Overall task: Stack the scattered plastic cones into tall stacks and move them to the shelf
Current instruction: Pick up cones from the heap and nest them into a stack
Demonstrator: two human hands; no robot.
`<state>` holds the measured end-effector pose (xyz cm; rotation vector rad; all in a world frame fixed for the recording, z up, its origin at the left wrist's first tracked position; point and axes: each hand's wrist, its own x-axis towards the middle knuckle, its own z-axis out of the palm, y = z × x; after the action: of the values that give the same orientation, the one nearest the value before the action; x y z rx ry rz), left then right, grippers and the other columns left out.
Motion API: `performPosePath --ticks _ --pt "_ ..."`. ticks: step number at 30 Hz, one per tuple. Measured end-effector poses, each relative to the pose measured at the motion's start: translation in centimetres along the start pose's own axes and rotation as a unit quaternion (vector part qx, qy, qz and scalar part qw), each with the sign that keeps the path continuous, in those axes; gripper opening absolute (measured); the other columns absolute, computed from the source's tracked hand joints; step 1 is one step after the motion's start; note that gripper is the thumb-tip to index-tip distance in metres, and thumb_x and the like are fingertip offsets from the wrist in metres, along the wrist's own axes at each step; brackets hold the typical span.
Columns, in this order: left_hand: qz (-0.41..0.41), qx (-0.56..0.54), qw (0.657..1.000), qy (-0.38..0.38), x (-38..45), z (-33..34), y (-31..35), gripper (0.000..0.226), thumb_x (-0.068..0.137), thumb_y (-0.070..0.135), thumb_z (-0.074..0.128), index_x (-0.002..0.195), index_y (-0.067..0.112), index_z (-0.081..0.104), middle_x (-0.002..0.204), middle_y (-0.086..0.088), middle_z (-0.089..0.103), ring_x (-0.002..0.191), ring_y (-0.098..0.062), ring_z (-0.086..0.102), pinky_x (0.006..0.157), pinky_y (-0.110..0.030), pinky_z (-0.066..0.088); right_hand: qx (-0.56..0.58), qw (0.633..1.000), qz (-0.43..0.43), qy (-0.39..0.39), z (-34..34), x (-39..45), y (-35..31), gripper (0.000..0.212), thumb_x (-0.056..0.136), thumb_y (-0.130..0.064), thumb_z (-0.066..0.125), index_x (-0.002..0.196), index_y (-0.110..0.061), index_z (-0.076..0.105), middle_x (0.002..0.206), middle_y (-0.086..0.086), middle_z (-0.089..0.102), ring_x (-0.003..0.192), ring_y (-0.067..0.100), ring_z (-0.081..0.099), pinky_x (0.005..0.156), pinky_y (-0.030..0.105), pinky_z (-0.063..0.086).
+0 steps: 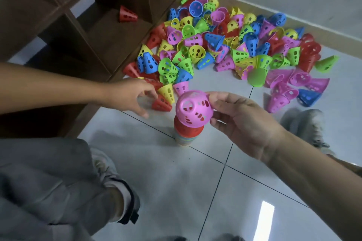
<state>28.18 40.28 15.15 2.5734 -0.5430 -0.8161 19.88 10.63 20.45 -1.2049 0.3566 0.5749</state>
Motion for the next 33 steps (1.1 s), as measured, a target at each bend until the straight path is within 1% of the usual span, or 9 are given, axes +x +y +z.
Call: performPosePath --ticks 2,6,9,11,16,21,25,28,33 --pt "-0.021 0.013 1.0 -0.015 0.3 -0.4 -1.8 0.057 0.069 0.033 0.092 0.117 0.032 0.061 0.117 0.014 0.059 0.109 -0.012 0.058 0.089 -0.032 0.052 -0.002 1.0 -0.002 0.016 0.2 0.4 0.7 0.022 0.093 -0.009 0.063 0.079 -0.017 0.078 0.089 0.003 0.072 0.071 0.011 0.062 0.065 0.02 0.054" --pt "-0.02 0.028 0.999 -0.024 2.0 -0.5 -2.9 0.054 0.073 0.031 0.09 0.12 0.025 0.064 0.118 0.008 0.062 0.109 -0.016 0.06 0.093 -0.039 0.054 -0.026 0.999 -0.003 0.043 0.5 1.0 1.9 0.014 0.094 -0.01 0.064 0.087 -0.015 0.075 0.09 0.002 0.073 0.074 0.011 0.064 0.065 0.019 0.054" --pt "0.001 0.036 0.999 -0.039 3.5 -0.2 -2.5 0.049 0.078 0.029 0.086 0.121 0.021 0.064 0.115 0.008 0.061 0.1 -0.007 0.057 0.078 -0.016 0.046 -0.048 0.997 0.004 0.064 0.3 1.3 2.8 0.011 0.094 -0.009 0.064 0.092 -0.012 0.074 0.088 0.001 0.073 0.074 0.01 0.064 0.062 0.017 0.052" --pt "0.013 0.041 0.998 -0.05 4.5 0.2 -2.3 0.047 0.079 0.029 0.085 0.121 0.021 0.064 0.117 0.007 0.062 0.095 -0.003 0.055 0.074 -0.012 0.041 -0.07 0.994 0.007 0.086 0.0 1.6 3.3 0.009 0.094 -0.009 0.065 0.095 -0.01 0.074 0.085 0.0 0.072 0.071 0.009 0.063 0.062 0.017 0.051" --pt "0.014 0.057 0.996 -0.071 5.6 0.5 -2.3 0.049 0.081 0.034 0.083 0.124 0.021 0.064 0.12 0.004 0.063 0.104 -0.012 0.057 0.088 -0.029 0.051 -0.121 0.985 0.017 0.119 -0.9 2.6 4.4 0.007 0.092 -0.01 0.069 0.092 -0.009 0.075 0.086 0.001 0.072 0.069 0.01 0.06 0.065 0.021 0.05" --pt "0.003 0.065 0.995 -0.081 6.6 0.2 -2.9 0.054 0.082 0.037 0.081 0.129 0.02 0.061 0.124 0.002 0.058 0.107 -0.012 0.054 0.083 -0.022 0.047 -0.171 0.977 0.024 0.124 -2.2 5.7 3.5 0.008 0.09 -0.009 0.07 0.094 -0.008 0.076 0.084 0.0 0.071 0.068 0.012 0.061 0.069 0.023 0.053" --pt "-0.022 0.058 0.996 -0.067 7.6 0.7 -3.9 0.066 0.079 0.038 0.084 0.135 0.023 0.053 0.133 -0.002 0.052 0.114 -0.018 0.053 0.097 -0.039 0.052 -0.245 0.965 0.008 0.098 -2.6 10.5 2.5 0.007 0.092 -0.01 0.068 0.094 -0.011 0.074 0.086 0.002 0.07 0.073 0.016 0.062 0.067 0.023 0.052" --pt "-0.035 0.057 0.995 -0.069 8.4 1.5 -4.8 0.076 0.077 0.041 0.084 0.141 0.028 0.044 0.144 -0.001 0.042 0.122 -0.019 0.05 0.103 -0.04 0.049 -0.334 0.939 -0.025 0.074 -2.6 14.6 2.5 0.007 0.092 -0.019 0.071 0.098 -0.014 0.073 0.089 -0.003 0.071 0.078 0.015 0.064 0.073 0.03 0.056" --pt "-0.022 0.06 0.996 -0.059 10.5 1.7 -5.4 0.079 0.079 0.036 0.084 0.145 0.028 0.041 0.148 0.0 0.032 0.128 -0.019 0.044 0.106 -0.032 0.042 -0.538 0.834 -0.113 0.046 -2.7 21.8 3.4 0.041 0.089 -0.032 0.073 0.127 -0.021 0.062 0.134 0.004 0.054 0.115 0.021 0.057 0.099 0.033 0.044"
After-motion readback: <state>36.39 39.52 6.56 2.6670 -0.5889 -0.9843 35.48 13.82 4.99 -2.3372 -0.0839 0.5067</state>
